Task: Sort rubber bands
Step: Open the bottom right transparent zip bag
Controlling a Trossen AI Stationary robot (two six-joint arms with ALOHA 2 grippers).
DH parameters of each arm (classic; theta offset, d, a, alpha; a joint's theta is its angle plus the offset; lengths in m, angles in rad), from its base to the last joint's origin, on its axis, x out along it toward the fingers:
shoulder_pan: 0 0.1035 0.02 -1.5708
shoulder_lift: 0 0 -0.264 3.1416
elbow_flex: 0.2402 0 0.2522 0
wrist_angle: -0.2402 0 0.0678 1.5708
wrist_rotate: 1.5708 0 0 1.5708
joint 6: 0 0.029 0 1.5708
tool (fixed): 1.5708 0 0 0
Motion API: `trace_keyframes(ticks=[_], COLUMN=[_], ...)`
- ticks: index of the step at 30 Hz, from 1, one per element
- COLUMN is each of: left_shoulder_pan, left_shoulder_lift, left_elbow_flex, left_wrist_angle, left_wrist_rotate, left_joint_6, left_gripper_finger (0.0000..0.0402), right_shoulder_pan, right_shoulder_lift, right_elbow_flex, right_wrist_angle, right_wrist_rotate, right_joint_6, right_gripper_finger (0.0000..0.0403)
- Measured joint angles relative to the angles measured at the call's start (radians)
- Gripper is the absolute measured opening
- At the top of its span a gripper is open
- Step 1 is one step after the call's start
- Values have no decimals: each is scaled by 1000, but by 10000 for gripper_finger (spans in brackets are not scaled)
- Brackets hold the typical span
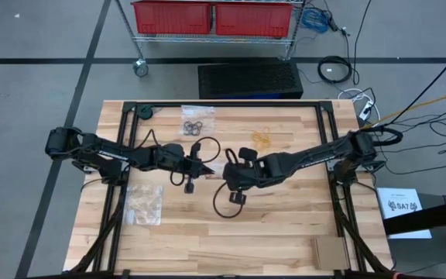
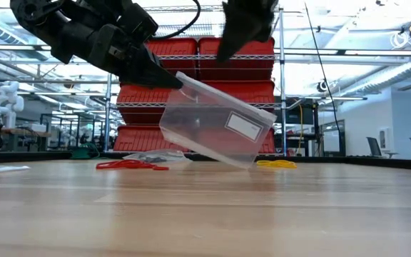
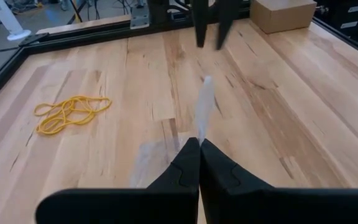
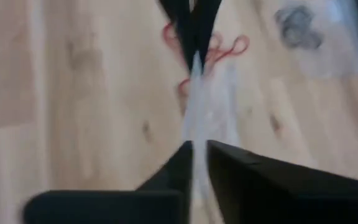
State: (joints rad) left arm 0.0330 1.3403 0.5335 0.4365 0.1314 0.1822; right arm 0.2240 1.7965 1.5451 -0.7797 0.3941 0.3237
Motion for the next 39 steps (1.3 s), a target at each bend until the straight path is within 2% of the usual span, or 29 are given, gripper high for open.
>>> trace_keyframes(ticks=[2, 11, 16, 21, 26, 28, 34, 39], left_shoulder_pan=[0, 0, 0, 0, 0, 0, 0, 0], left_shoulder_lift=[0, 0, 0, 0, 0, 0, 0, 0], left_elbow_flex=[0, 0, 0, 0, 0, 0, 0, 0], left_wrist_angle=[0, -1, -4, -4, -1, -1, -1, 0], left_wrist_rotate=[0, 0, 1, 2, 4, 7, 7, 7], left_joint_6=[0, -1, -1, -1, -2, -3, -3, -3], left_gripper_finger=[1, 1, 1, 1, 1, 1, 1, 1], right_shoulder_pan=[3, 2, 3, 6, -1, -3, -3, -2], right_shoulder_lift=[13, 94, 110, 110, 119, 119, 118, 118], right_elbow_flex=[-11, -37, -36, -36, -45, -53, -83, -99], right_wrist_angle=[39, 118, 113, 118, 132, 173, 238, 237], right_wrist_rotate=[50, 54, 136, 166, 256, 253, 101, 44], right_joint_6=[-19, -45, -22, -8, 20, 11, 1, 27], right_gripper_finger=[9, 1, 0, 0, 0, 0, 0, 0])
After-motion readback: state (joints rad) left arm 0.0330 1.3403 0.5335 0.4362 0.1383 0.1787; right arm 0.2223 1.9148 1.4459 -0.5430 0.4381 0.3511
